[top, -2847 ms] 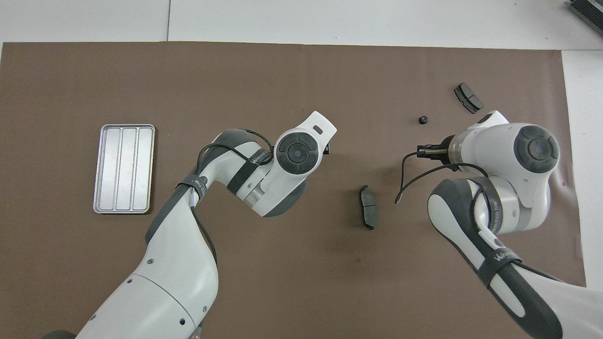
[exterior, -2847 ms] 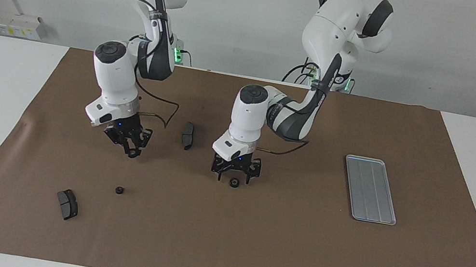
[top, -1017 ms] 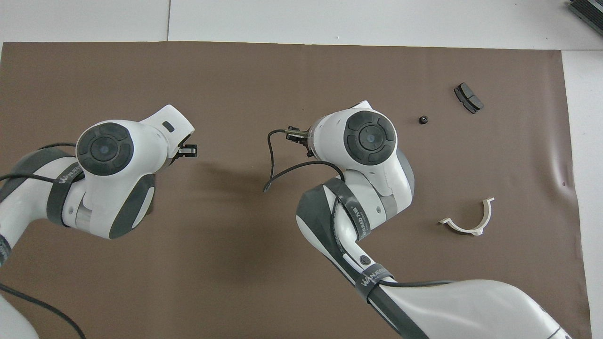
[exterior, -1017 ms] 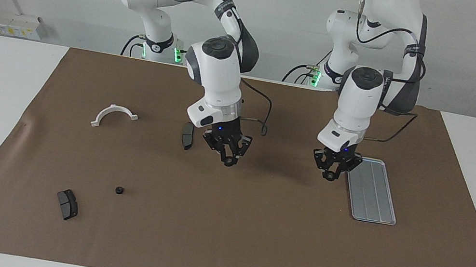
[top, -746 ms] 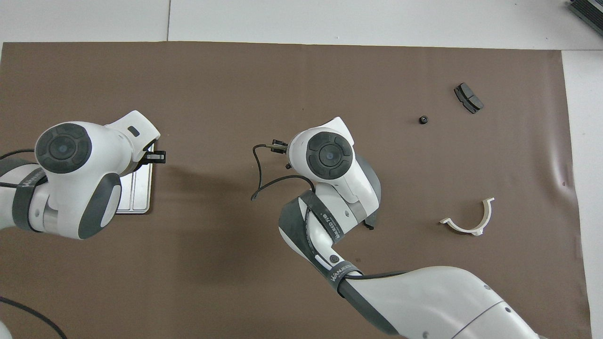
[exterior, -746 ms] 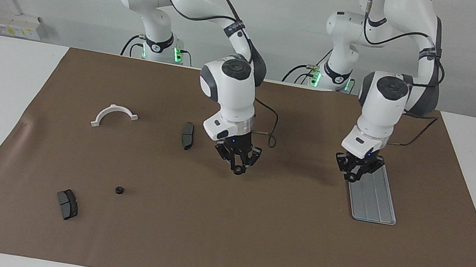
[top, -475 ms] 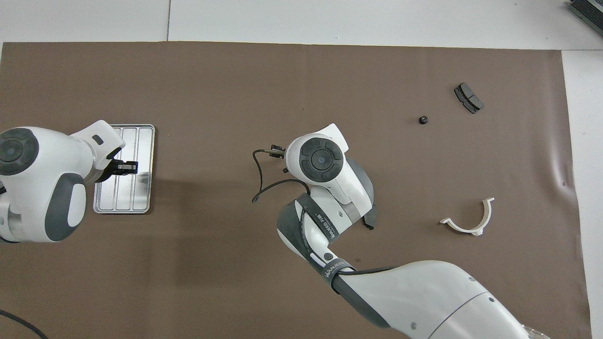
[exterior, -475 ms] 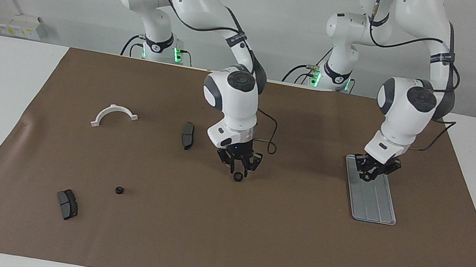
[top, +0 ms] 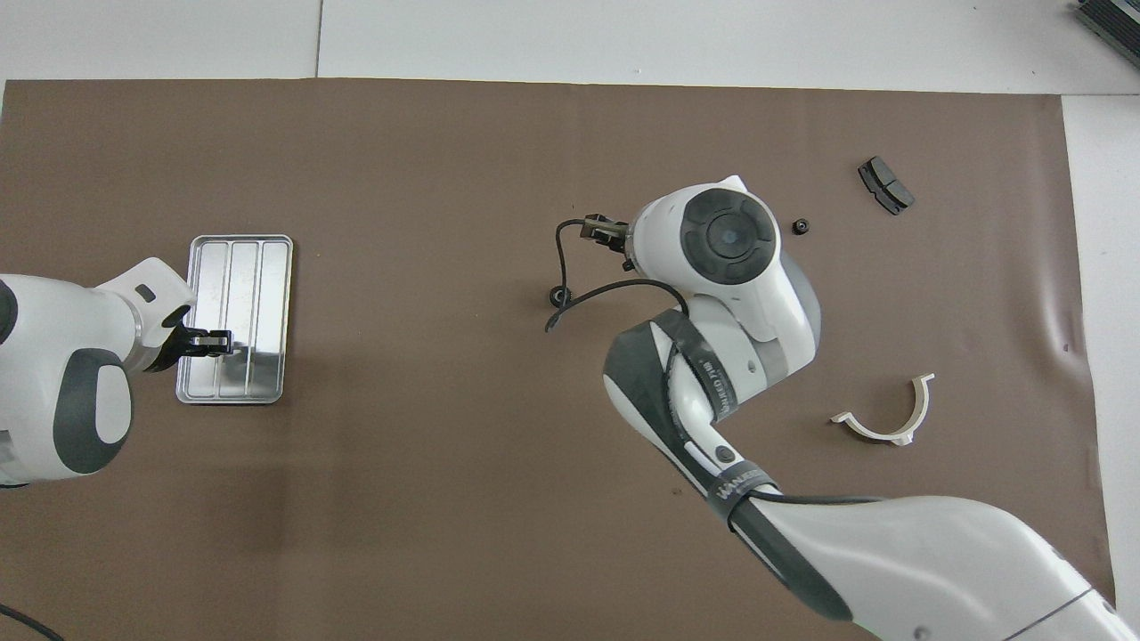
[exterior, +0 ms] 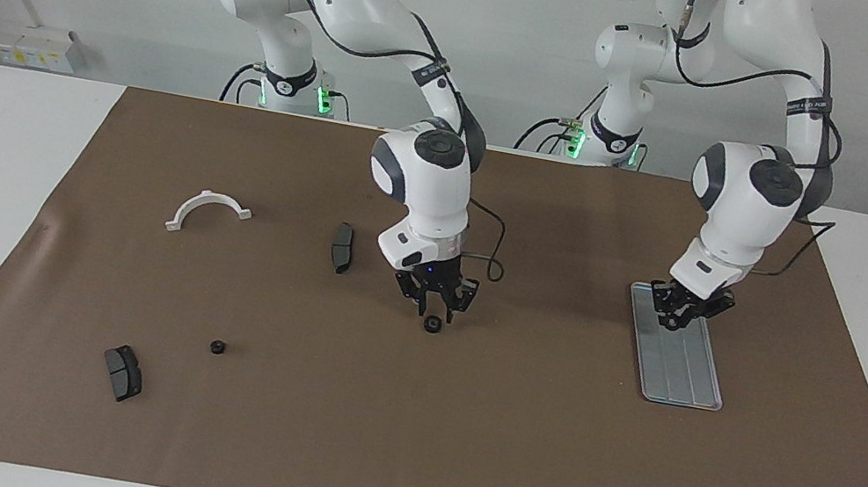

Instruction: Pick bearing gear from pile to tray

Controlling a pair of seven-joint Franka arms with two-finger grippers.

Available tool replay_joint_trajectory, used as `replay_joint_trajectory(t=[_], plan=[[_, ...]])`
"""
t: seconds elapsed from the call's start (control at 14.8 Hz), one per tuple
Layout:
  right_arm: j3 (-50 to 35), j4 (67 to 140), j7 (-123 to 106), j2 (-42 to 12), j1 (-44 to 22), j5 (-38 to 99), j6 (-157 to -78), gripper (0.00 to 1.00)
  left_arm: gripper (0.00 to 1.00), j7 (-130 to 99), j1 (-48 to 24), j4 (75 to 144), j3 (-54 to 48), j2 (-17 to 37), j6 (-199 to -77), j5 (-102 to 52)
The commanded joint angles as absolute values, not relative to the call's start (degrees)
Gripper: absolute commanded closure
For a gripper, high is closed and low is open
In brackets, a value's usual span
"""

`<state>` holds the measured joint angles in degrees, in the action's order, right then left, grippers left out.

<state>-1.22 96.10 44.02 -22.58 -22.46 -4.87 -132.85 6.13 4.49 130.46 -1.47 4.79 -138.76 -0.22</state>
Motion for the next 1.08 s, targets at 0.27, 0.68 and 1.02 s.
replay_joint_trajectory(t=[0.27,0.68,1.02], plan=[[-2.55,96.68,12.16,-21.62,-5.38,-5.01,-129.02,0.0,0.0,8.35,4.92,128.16,-2.28,3.69,-135.81,-1.76],[-2.72,93.62,3.7,-28.64,-0.62,-2.03,-129.99,0.0,0.0,4.5,-3.5,114.71,-2.29,6.59,-128.4,-0.27],[-2.72,93.61,3.69,-31.19,-1.32,-2.02,-132.45,0.23,0.0,-7.28,-13.78,108.12,-2.29,10.36,-128.41,2.63]])
